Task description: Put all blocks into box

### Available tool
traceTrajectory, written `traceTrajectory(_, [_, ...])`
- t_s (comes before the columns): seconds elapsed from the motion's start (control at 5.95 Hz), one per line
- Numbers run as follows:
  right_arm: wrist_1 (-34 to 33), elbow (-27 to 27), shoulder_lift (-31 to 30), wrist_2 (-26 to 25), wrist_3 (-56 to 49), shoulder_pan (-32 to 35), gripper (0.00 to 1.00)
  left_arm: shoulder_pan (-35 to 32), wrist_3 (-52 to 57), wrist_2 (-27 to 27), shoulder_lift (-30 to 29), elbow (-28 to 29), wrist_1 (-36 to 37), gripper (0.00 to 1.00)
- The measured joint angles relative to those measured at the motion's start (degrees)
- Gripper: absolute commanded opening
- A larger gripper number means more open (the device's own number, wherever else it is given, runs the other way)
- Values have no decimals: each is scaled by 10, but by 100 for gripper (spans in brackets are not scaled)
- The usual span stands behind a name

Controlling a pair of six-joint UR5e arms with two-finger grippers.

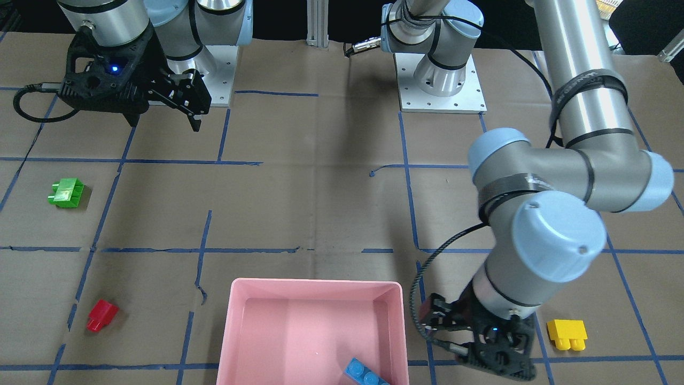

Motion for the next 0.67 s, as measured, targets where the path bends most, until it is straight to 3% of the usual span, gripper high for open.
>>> traceTrajectory(0.34, [0,0,0,0,0,0,100,89,250,11,32,-66,2,99])
traceTrajectory(0.67, [0,0,0,0,0,0,100,170,533,14,28,-114,42,99])
